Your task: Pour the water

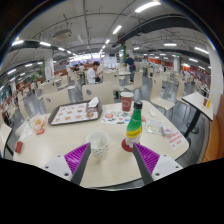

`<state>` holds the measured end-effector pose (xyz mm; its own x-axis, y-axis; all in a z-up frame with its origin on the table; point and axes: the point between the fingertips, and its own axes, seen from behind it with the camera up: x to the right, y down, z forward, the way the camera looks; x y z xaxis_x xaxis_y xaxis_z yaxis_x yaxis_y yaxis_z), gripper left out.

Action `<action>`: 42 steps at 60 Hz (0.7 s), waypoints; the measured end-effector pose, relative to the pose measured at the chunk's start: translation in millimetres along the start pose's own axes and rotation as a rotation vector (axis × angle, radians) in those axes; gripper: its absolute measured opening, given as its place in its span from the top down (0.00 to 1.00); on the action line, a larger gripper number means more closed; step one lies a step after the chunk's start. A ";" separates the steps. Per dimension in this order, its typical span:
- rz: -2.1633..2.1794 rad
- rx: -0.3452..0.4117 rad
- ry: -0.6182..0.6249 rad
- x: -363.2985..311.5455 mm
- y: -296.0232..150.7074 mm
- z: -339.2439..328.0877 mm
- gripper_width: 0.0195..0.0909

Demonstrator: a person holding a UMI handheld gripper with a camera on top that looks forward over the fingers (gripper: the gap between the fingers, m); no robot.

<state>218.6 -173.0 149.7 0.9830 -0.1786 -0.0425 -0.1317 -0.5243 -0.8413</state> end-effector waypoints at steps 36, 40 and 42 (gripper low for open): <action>-0.136 -0.008 -0.131 -269.3 -23.0 -108.8 0.08; -0.133 -0.015 -0.131 -277.6 -21.0 -105.9 0.08; -0.122 -0.030 -0.148 -285.9 -17.6 -106.3 0.09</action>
<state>-73.7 -201.2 234.0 0.9997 0.0111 -0.0224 -0.0123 -0.5592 -0.8289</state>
